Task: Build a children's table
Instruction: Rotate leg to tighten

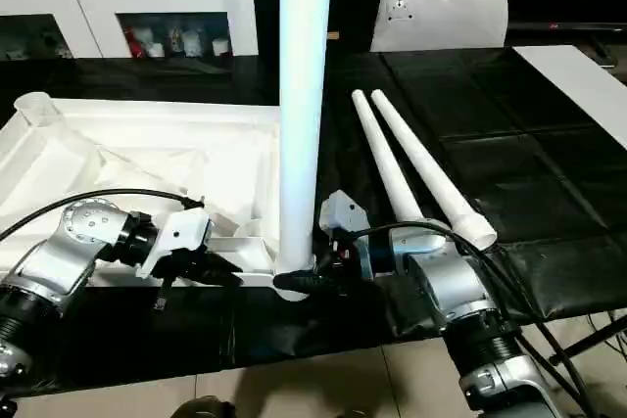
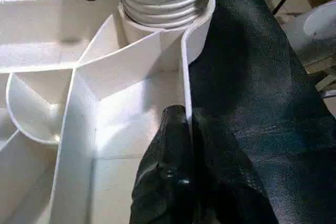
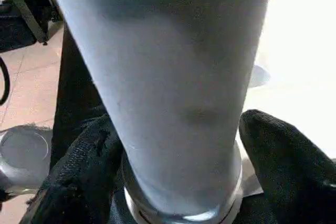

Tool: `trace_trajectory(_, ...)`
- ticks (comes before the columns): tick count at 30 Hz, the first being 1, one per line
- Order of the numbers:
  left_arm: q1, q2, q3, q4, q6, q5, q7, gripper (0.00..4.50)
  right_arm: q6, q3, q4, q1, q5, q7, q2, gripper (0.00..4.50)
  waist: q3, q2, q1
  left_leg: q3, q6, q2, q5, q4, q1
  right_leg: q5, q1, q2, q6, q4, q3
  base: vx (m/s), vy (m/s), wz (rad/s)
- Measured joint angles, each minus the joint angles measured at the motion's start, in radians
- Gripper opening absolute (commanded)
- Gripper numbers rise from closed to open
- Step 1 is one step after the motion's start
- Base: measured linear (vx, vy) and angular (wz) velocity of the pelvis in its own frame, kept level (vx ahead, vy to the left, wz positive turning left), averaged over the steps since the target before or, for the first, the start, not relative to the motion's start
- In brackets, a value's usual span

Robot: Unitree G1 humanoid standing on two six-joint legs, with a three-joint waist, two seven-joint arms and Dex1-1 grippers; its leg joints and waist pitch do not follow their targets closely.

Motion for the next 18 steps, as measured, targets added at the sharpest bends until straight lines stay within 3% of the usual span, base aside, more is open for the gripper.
trace_trajectory(7,-0.006,0.0,-0.002,0.009,-0.001,0.0,-0.003,0.0,0.016,0.004,0.0,0.0,0.009,0.002,0.001,2.83,0.0,0.0,0.0,0.0,0.0,0.0,0.0,0.0,0.0,0.0,0.0,0.0,0.0,0.0,0.0,0.0,0.0,0.0)
trace_trajectory(18,-0.01,0.001,-0.003,0.017,-0.005,-0.001,-0.009,0.0,0.032,0.003,-0.019,0.015,0.016,-0.01,0.003,2.69,0.0,0.0,0.001,-0.001,-0.001,0.0,0.0,0.0,0.0,0.0,0.0,0.0,0.0,0.0,0.0,0.0,0.0,0.0)
